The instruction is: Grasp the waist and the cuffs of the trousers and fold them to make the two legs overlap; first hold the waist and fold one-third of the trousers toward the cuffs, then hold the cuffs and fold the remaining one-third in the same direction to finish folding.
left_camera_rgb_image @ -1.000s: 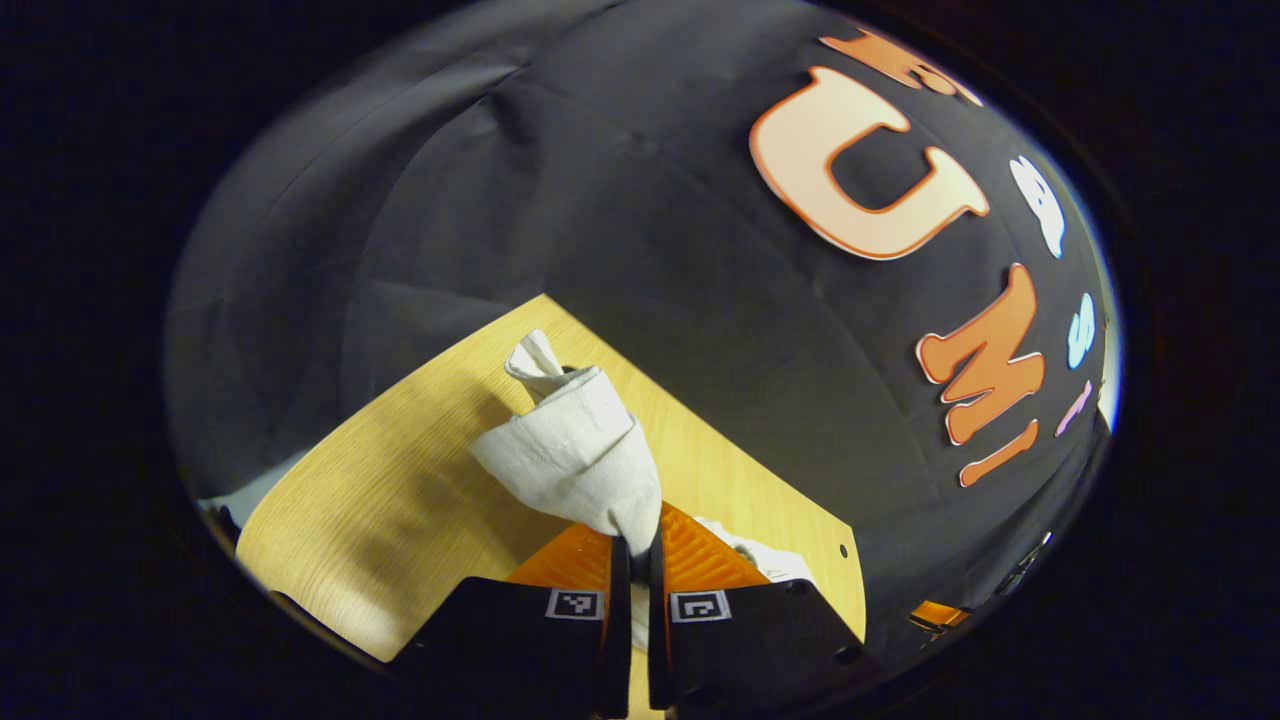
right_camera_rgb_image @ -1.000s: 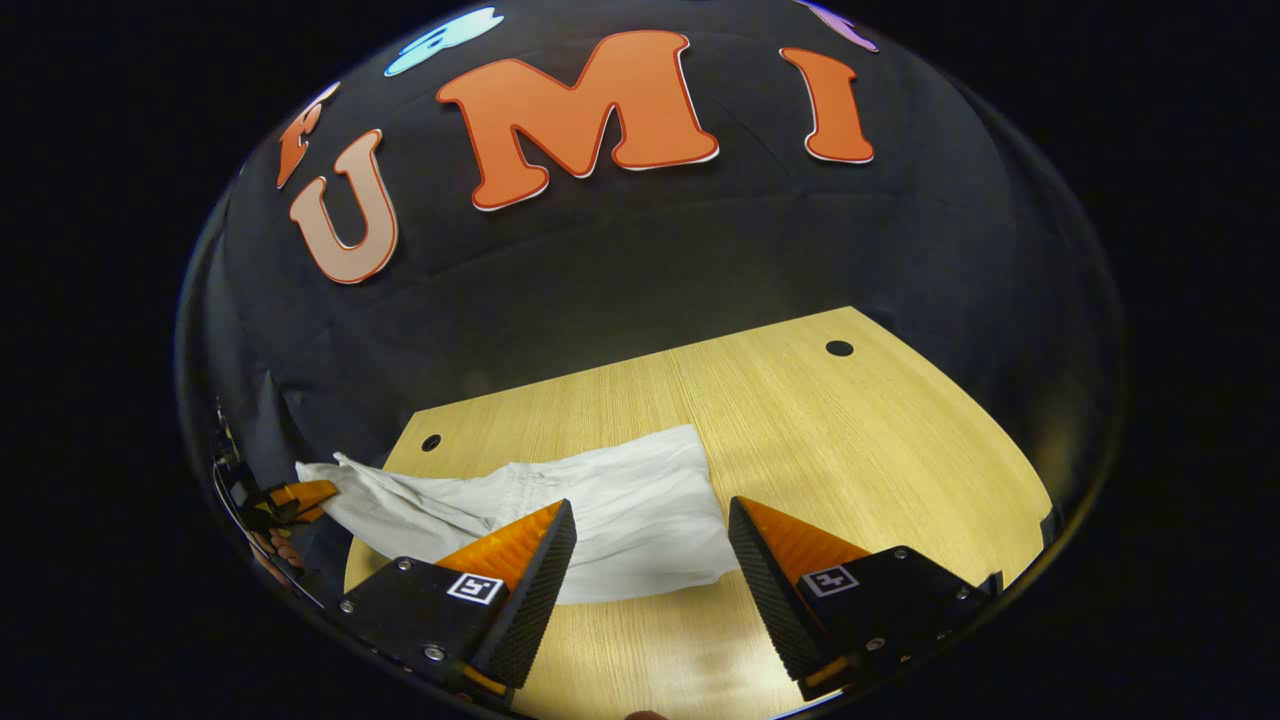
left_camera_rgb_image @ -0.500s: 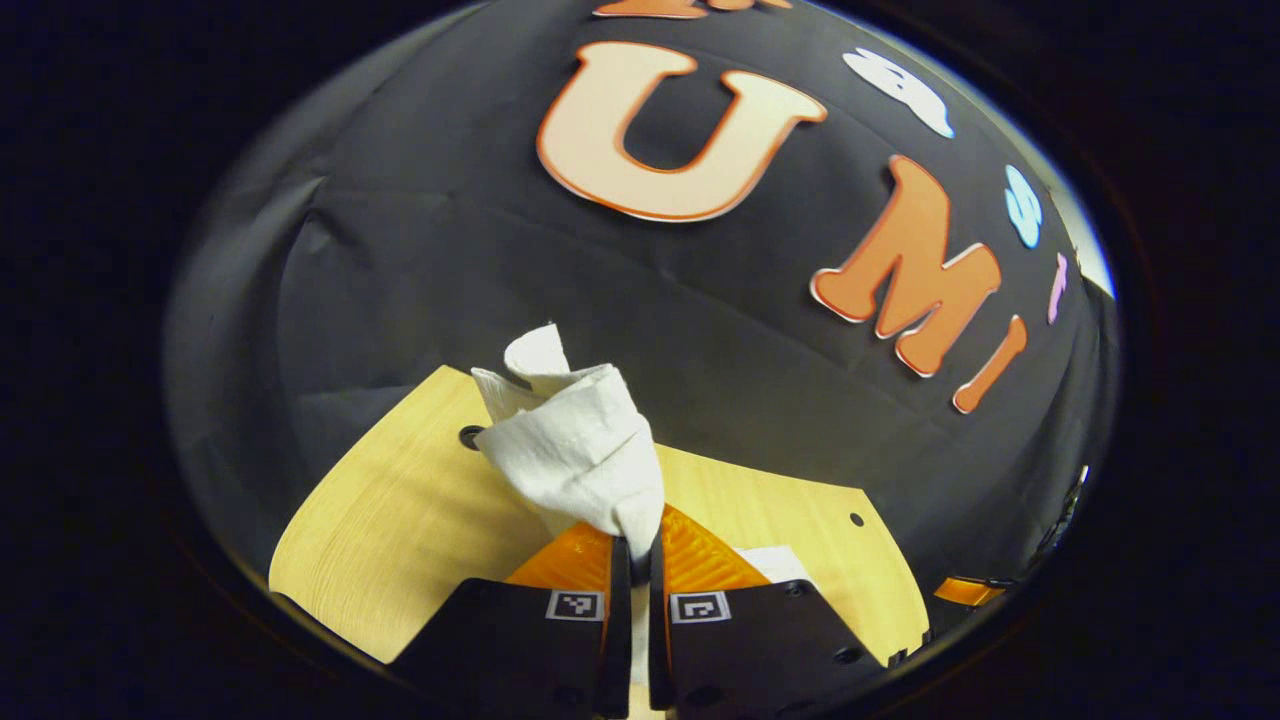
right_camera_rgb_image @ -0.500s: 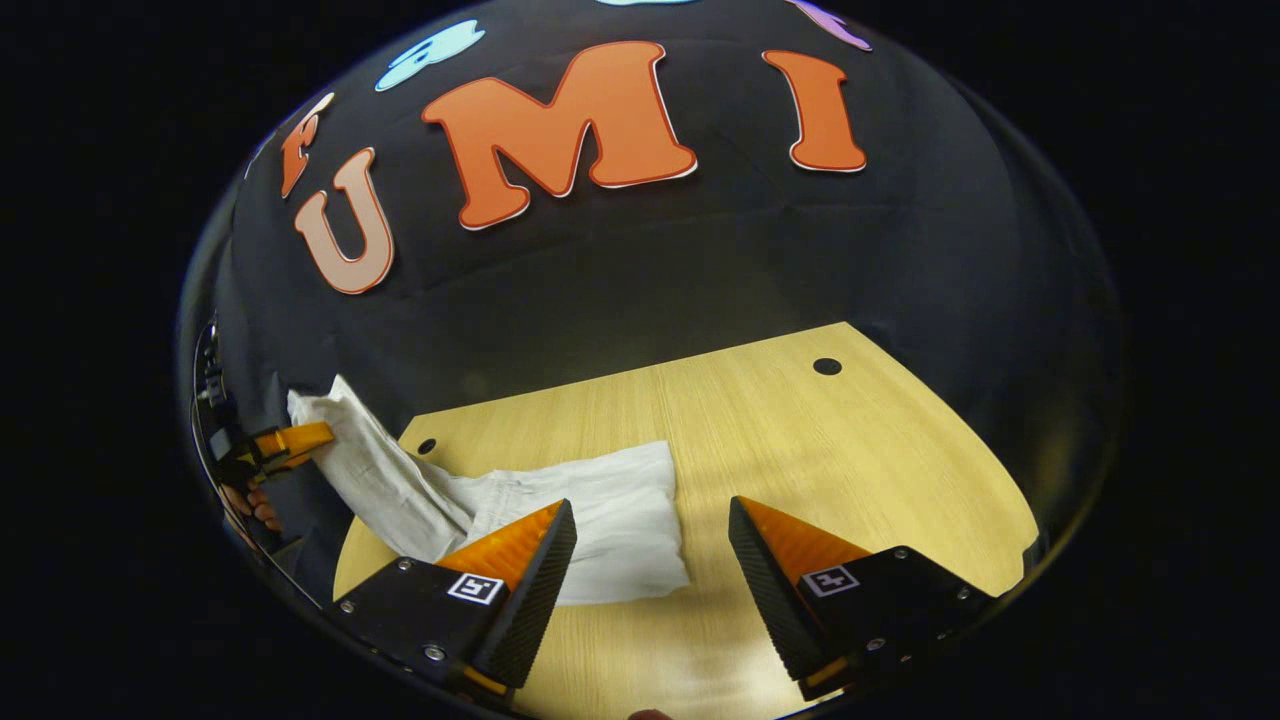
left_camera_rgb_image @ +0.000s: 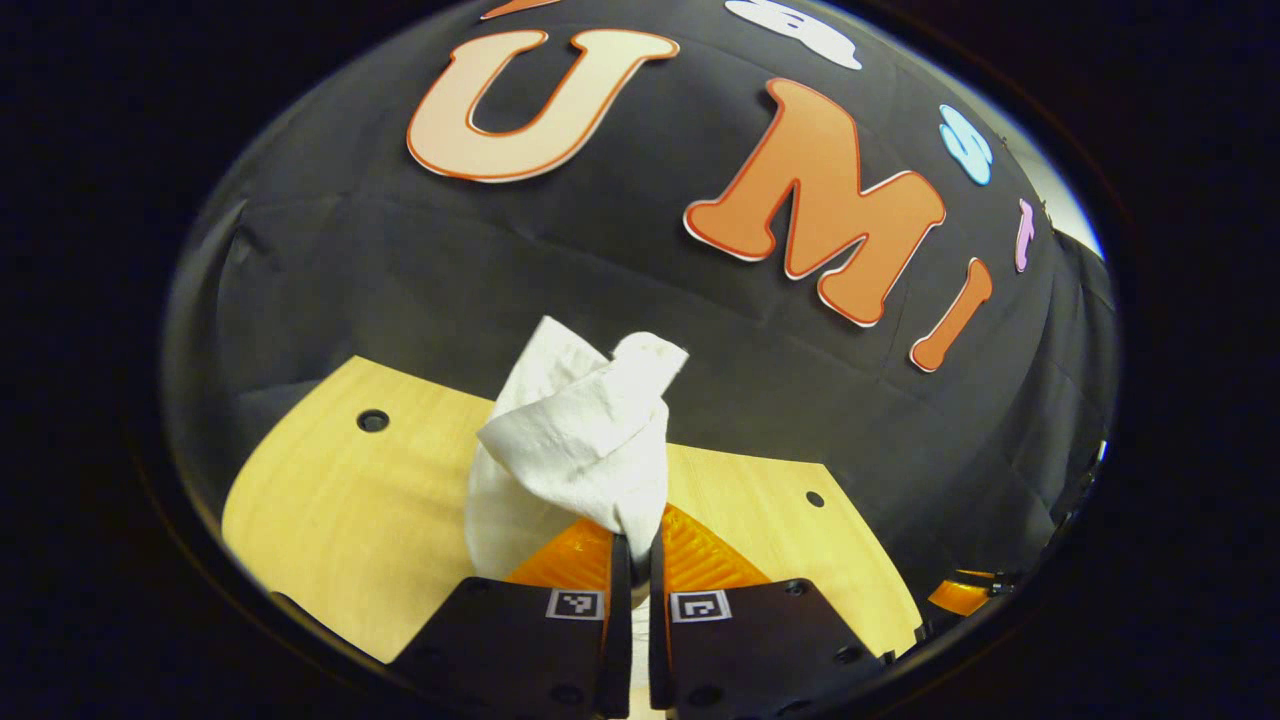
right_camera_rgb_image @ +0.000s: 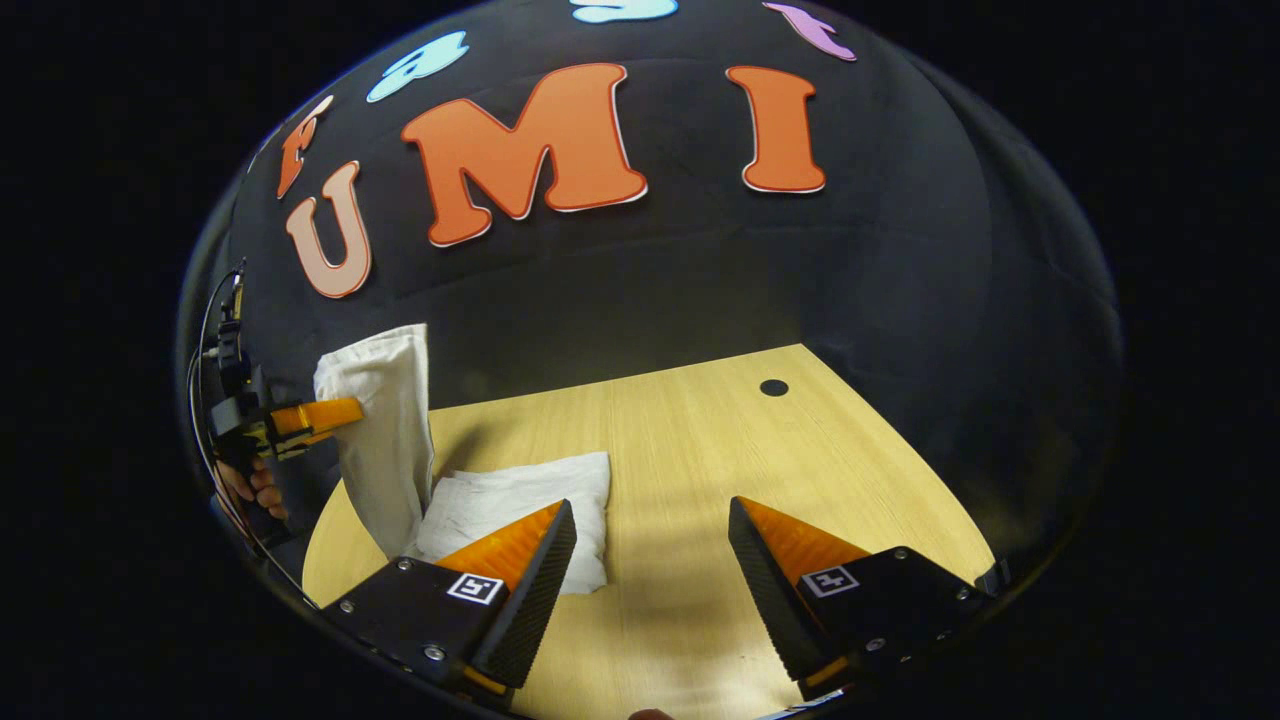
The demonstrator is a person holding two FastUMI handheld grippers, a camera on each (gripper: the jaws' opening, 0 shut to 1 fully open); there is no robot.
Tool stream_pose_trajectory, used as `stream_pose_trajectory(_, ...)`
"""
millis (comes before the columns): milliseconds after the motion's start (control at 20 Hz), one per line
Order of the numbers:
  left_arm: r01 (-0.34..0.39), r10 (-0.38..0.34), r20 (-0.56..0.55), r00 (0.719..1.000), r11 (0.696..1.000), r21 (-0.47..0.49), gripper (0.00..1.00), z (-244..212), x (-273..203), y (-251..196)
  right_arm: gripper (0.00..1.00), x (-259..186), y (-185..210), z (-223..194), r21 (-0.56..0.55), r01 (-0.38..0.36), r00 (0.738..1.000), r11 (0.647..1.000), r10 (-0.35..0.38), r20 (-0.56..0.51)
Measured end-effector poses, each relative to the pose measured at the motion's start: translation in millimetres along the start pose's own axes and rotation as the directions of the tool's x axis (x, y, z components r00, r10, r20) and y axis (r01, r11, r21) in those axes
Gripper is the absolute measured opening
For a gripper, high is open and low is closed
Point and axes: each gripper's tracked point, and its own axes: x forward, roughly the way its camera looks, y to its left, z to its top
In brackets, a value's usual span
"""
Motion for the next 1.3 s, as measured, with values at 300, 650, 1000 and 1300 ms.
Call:
stream_pose_trajectory(300,0.024,-0.016,-0.151,0.988,0.998,0.053,0.1,-76.8,45.2,-57.2,0.93,-5.3,-43.0,-1.3,0.042,0.02,1.0,0.999,-0.02,-0.004)
stream_pose_trajectory(650,0.19,-0.099,-0.39,0.915,0.96,0.204,0.74,-171.4,0.6,-112.7,0.92,4.7,-52.2,-2.6,0.03,-0.035,0.999,0.999,0.036,-0.019)
stream_pose_trajectory(1000,-0.04,0.095,-0.159,0.983,0.947,0.318,0.95,-88.9,-72.4,-58.0,0.93,16.5,1.9,11.6,-0.1,-0.163,0.986,0.982,0.164,0.009)
stream_pose_trajectory(1300,-0.213,0.191,0.1,0.976,0.931,0.296,0.97,-9.6,-139.7,-43.3,0.93,-2.4,59.3,24.8,-0.181,-0.202,0.974,0.963,0.217,0.069)
